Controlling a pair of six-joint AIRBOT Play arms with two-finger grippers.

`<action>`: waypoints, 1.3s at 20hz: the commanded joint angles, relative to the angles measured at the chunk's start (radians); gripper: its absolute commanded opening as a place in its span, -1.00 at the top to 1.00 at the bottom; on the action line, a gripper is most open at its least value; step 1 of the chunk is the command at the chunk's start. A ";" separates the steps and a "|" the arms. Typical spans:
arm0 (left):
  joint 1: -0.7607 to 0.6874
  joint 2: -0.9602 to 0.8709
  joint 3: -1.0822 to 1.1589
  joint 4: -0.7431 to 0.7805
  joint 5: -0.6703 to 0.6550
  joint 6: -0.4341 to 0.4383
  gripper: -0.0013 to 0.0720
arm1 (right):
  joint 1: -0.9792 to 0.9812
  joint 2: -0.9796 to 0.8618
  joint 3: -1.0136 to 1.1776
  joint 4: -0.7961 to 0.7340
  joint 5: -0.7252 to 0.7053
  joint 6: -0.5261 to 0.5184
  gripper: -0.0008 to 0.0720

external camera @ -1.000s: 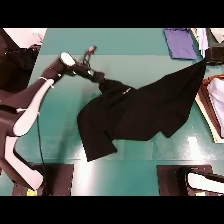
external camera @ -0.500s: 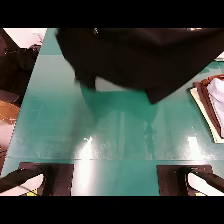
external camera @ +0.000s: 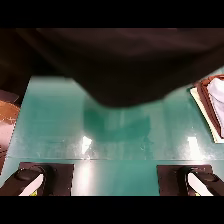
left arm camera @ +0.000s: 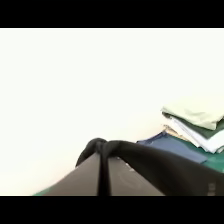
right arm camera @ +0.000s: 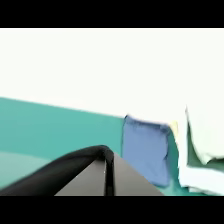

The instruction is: Fold the shirts.

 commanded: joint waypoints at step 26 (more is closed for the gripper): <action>0.141 -0.883 -0.078 0.217 -0.249 -0.166 -0.74 | -0.020 -0.809 -0.027 0.064 0.230 -0.008 -0.26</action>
